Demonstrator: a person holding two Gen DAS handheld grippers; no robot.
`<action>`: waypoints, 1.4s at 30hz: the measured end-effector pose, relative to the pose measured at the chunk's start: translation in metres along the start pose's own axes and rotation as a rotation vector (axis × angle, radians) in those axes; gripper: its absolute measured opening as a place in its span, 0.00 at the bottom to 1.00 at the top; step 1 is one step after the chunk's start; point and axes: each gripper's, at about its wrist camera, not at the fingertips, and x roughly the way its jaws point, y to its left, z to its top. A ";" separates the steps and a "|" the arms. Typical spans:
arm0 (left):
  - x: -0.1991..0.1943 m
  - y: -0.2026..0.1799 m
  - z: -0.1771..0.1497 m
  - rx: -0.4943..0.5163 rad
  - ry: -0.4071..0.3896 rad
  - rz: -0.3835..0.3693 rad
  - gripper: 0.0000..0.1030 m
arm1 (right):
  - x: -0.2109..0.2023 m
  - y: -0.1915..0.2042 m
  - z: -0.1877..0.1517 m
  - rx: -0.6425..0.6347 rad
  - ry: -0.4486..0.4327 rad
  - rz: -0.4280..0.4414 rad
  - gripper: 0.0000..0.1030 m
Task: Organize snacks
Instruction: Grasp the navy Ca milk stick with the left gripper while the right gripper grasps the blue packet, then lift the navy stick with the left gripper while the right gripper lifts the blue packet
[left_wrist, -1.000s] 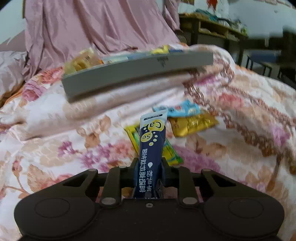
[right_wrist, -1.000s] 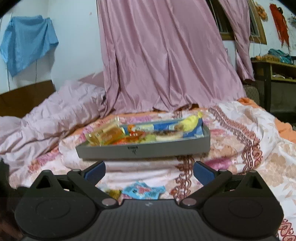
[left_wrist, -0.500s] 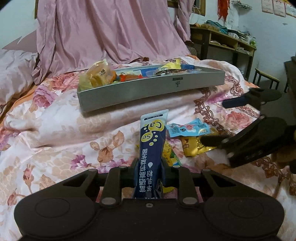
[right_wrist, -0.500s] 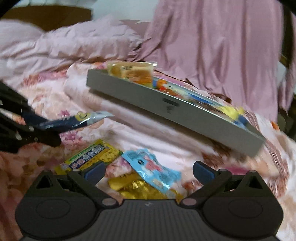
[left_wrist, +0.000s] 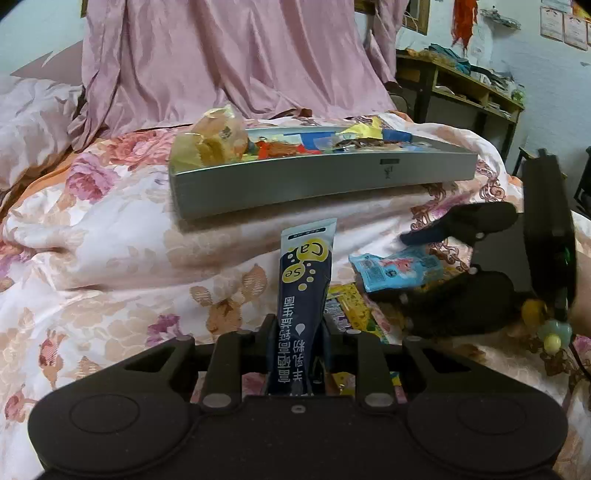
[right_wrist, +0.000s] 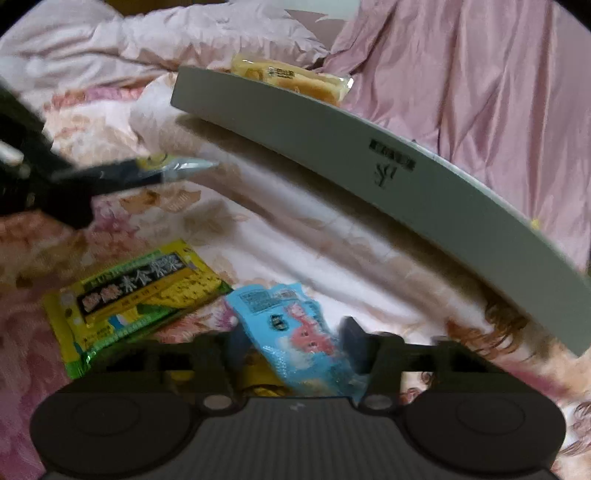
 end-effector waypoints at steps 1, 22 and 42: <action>0.001 -0.001 -0.001 0.001 0.005 0.000 0.26 | 0.000 -0.002 0.000 0.011 0.000 0.006 0.43; -0.074 -0.052 -0.003 -0.052 -0.096 0.038 0.26 | -0.173 -0.011 0.003 0.353 -0.193 0.037 0.17; -0.125 -0.086 0.071 -0.011 -0.204 0.134 0.26 | -0.246 -0.028 0.042 0.384 -0.406 0.006 0.17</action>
